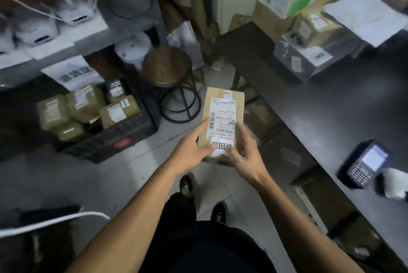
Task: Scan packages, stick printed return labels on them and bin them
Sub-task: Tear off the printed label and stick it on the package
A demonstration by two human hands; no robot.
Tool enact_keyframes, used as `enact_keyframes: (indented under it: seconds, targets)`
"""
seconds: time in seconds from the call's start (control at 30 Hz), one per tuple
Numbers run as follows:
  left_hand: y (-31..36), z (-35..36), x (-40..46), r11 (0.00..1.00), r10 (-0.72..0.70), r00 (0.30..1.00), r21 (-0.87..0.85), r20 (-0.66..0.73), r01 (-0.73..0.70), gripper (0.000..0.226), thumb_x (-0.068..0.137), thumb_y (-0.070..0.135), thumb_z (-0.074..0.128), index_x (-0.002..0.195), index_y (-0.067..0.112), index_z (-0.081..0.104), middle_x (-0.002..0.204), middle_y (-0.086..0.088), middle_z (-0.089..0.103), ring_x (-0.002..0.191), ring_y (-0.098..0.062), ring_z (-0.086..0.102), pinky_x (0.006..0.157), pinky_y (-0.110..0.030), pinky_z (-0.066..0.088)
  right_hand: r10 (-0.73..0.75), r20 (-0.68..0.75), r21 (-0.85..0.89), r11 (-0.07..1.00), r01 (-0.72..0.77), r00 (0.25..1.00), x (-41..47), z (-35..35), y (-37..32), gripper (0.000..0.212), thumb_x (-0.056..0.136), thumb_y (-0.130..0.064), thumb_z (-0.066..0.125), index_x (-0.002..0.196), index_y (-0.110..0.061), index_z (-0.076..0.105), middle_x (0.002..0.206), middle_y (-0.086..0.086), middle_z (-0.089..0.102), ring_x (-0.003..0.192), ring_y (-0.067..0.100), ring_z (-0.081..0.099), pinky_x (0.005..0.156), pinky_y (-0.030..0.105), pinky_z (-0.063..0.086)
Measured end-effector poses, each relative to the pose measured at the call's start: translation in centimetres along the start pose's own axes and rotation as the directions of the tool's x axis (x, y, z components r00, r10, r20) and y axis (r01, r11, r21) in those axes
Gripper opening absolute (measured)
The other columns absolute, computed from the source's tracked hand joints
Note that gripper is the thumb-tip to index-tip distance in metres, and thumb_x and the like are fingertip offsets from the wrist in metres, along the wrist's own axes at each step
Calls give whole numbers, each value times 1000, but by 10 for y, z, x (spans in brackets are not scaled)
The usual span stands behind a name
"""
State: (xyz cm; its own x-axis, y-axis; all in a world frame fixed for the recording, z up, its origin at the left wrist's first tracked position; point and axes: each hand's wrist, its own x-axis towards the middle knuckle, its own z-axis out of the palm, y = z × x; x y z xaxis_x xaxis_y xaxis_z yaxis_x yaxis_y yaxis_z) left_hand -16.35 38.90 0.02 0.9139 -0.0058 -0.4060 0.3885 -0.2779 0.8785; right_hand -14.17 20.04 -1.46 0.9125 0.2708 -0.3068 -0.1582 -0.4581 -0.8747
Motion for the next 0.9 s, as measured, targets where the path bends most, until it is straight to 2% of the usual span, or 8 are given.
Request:
enact_keyframes:
  seconds: [0.07, 0.17, 0.27, 0.47, 0.57, 0.67, 0.83, 0.9]
  targets:
    - [-15, -28, -24, 999, -25, 996, -44, -85, 22, 76, 91, 19, 70, 150, 47, 31, 136, 23, 53, 120, 2, 57, 104, -32, 48, -50, 71, -17, 999, 51, 996, -1, 31, -22, 73, 92, -41, 62, 152, -43, 20, 143, -3, 39, 134, 5, 28, 107, 31, 32]
    - [-37, -73, -55, 997, -38, 981, -76, -189, 24, 76, 91, 20, 70, 151, 44, 30, 136, 21, 51, 121, -2, 56, 105, -31, 48, -105, 162, -84, 989, 120, 981, 0, 81, -51, 79, 92, -45, 63, 154, -40, 15, 140, -3, 37, 121, -4, 23, 99, 24, 25]
    - [-64, -121, -80, 991, -54, 963, -131, -263, 20, 77, 91, 19, 70, 152, 43, 30, 141, 18, 49, 125, -4, 55, 105, -31, 48, -134, 229, -113, 980, 163, 964, 5, 136, -77, 81, 91, -42, 64, 154, -41, 13, 141, -4, 35, 131, 4, 23, 102, 27, 27]
    - [-120, -221, -125, 983, -94, 928, -183, -361, 28, 77, 91, 18, 70, 153, 40, 30, 141, 18, 50, 121, 2, 55, 101, -20, 47, -167, 347, -171, 956, 238, 923, 9, 249, -131, 80, 94, -40, 62, 154, -40, 9, 138, -27, 32, 123, -7, 15, 105, 29, 24]
    - [-146, -260, -138, 976, -116, 912, -215, -394, 32, 78, 89, 19, 71, 152, 41, 31, 142, 21, 49, 123, 1, 54, 106, -28, 46, -155, 386, -175, 955, 238, 909, 14, 296, -151, 81, 93, -41, 62, 154, -42, 9, 141, -15, 35, 115, -15, 17, 101, 26, 25]
    - [-164, -289, -146, 961, -160, 903, -271, -399, 51, 78, 88, 23, 73, 152, 43, 32, 143, 20, 50, 127, -1, 52, 109, -36, 45, -124, 430, -185, 958, 222, 894, 21, 328, -166, 80, 93, -39, 62, 152, -46, 9, 136, -9, 36, 109, -14, 24, 99, 25, 28]
    - [-177, -327, -126, 954, -194, 886, -292, -420, 71, 76, 91, 22, 71, 152, 39, 29, 139, 22, 49, 124, 1, 51, 106, -24, 45, -114, 467, -205, 951, 233, 877, 58, 361, -185, 80, 93, -35, 64, 151, -45, 10, 127, -12, 35, 124, -3, 20, 104, 28, 27]
    - [-183, -340, -110, 948, -212, 881, -308, -423, 80, 77, 91, 21, 71, 152, 39, 29, 138, 19, 53, 123, 0, 54, 105, -25, 46, -102, 484, -212, 950, 230, 869, 79, 371, -187, 79, 92, -37, 64, 150, -45, 11, 124, -16, 37, 121, -2, 25, 101, 18, 29]
